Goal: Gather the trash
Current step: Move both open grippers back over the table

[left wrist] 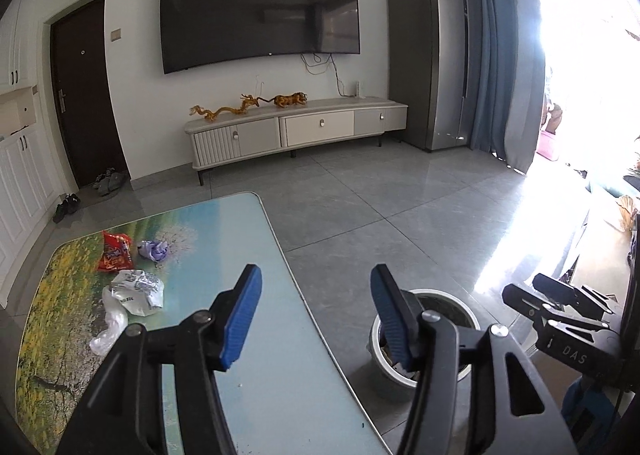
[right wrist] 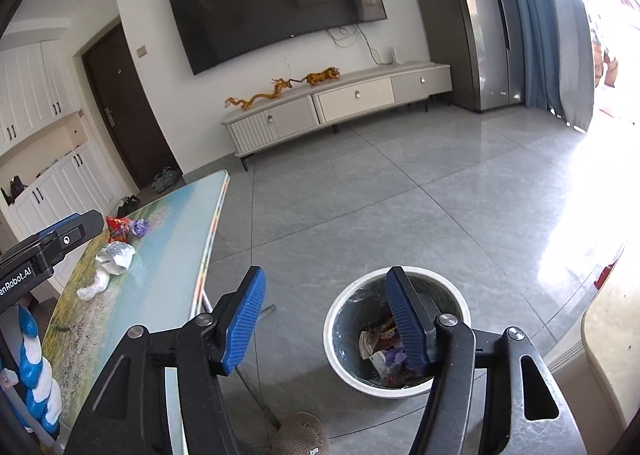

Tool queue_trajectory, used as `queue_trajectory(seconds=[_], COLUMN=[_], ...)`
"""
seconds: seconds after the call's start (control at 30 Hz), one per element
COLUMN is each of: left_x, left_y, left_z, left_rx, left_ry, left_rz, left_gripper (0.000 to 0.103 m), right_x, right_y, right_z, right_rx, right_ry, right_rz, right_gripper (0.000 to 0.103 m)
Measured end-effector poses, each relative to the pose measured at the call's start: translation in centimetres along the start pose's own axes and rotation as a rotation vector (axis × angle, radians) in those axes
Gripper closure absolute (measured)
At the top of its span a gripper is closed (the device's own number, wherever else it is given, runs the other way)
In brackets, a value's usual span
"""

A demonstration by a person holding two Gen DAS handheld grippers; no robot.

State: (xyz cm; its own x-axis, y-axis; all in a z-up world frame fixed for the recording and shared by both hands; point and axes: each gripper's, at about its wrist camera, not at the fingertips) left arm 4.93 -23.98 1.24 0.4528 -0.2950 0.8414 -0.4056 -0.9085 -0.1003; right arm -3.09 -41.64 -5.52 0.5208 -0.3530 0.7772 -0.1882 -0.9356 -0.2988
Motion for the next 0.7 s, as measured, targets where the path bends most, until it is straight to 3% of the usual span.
queue_trajectory(seconds=[0.07, 0.33, 0.7], left_x=[-0.2, -1.1, -3.3], left_y=[-0.8, -3.3, -9.7], left_z=[-1.1, -5.1, -7.6], left_rx=[0.004, -0.021, 0.009], left_ry=[0.022, 0.115, 0.121], left_rz=[-0.013, -0.036, -0.145], left_gripper=[0.048, 0.048, 0.048], right_x=[0.2, 1.3, 2.1], right_y=[-0.9, -5.1, -9.7], right_z=[-0.7, -3.4, -6.3], right_rx=[-0.009, -0.056, -0.08], right_ry=[0.015, 0.079, 0.156], right_rz=[-0.02, -0.1, -0.121], right_gripper=[0.027, 0.004, 0.002])
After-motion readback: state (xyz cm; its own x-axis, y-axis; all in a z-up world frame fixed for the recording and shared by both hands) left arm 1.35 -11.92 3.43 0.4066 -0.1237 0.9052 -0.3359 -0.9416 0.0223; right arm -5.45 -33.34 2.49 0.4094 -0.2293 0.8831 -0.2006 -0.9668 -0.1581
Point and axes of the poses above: each gripper's, at about its wrist camera, not at the fingertips, and z roughly the way its jaws point, y to its right, x to its top, and after that the axes turned 7 degrees about x, right-handed
